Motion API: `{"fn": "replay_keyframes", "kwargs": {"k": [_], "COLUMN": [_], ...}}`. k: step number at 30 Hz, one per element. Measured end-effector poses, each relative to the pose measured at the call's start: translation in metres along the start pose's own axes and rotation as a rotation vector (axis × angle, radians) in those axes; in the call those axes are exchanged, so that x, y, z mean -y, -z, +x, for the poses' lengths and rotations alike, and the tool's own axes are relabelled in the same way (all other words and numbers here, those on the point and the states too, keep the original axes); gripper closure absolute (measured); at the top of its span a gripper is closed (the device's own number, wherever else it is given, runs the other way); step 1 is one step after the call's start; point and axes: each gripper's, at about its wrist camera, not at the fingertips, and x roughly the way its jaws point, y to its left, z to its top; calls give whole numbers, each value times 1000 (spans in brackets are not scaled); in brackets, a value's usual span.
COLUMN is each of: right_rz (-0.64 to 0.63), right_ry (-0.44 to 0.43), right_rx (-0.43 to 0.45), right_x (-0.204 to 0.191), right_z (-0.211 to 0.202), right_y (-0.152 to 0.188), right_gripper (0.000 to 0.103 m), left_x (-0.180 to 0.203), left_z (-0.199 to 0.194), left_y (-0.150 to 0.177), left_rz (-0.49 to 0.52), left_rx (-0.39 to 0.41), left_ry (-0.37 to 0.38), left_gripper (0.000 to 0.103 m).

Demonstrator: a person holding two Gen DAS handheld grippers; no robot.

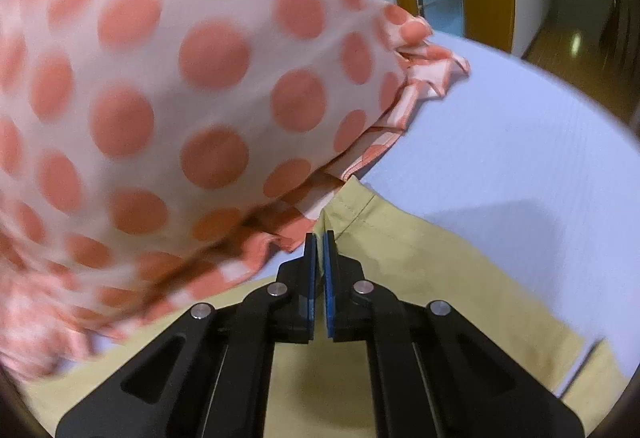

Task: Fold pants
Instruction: 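Grasp the khaki pants hem with the right gripper and lift it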

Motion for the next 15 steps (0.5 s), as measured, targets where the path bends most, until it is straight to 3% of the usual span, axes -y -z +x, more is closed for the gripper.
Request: {"fn": "replay_keyframes", "kwargs": {"k": [5,7,10,13,15], "right_rz": [91,120,124,136,154], "right_ry": [-343,-459,-571,-601,-617], "right_rx": [146,189,254,267,260], "right_x": [44,67,106,132,146], "right_z": [-78,-117,-182,-218,-232], "right_y": [11,28,70,103,124], "right_gripper": [99,99,99,99,99], "left_x": [-32,-38,-43,-44,-43], "left_z": [6,20,48,86,109], "left_y": [-35,-49,-67,-79,-82], "left_rz": [-142,-187,-238,-299,-321], "left_rx": [25,4,-49,-124,-180], "left_ry": [163,169,186,175,139], "left_gripper": [2,2,2,3,12]}}
